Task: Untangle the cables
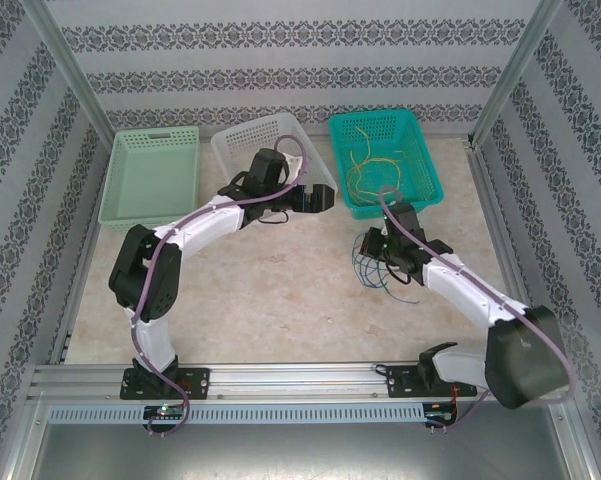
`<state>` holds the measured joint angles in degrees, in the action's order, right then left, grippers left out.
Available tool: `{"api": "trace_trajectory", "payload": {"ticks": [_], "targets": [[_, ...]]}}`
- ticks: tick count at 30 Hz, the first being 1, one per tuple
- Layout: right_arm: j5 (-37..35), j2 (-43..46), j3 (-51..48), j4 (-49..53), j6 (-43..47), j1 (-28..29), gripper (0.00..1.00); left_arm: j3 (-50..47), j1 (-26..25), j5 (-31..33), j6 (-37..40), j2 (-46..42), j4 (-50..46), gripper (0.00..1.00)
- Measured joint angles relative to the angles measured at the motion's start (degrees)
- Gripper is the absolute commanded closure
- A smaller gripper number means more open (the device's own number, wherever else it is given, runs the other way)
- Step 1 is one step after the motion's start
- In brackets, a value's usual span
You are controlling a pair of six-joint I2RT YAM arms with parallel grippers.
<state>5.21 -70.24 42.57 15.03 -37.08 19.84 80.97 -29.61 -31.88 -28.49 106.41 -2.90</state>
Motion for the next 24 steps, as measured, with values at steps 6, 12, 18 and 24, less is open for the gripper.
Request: {"api": "trace_trajectory", "payload": {"ticks": [6, 12, 18, 24], "targets": [[-0.1, 10.1, 9.0, 3.8, 3.0, 1.7, 1.0, -3.1, 0.0, 0.4, 0.0, -2.6, 3.0, 0.0], [3.1, 15.0, 18.3, 5.9, 4.1, 1.7, 1.0, -4.5, 0.0, -1.2, -0.1, -2.6, 5.0, 0.0], [6.5, 15.0, 20.9, 6.2, 3.8, 2.5, 1.0, -4.9, -0.1, -3.7, 0.0, -2.8, 7.2, 0.01], [7.9, 13.8, 26.3, 5.5, 3.8, 3.7, 1.0, -7.1, -0.8, -5.7, 1.5, -4.6, 9.2, 0.02]]}}
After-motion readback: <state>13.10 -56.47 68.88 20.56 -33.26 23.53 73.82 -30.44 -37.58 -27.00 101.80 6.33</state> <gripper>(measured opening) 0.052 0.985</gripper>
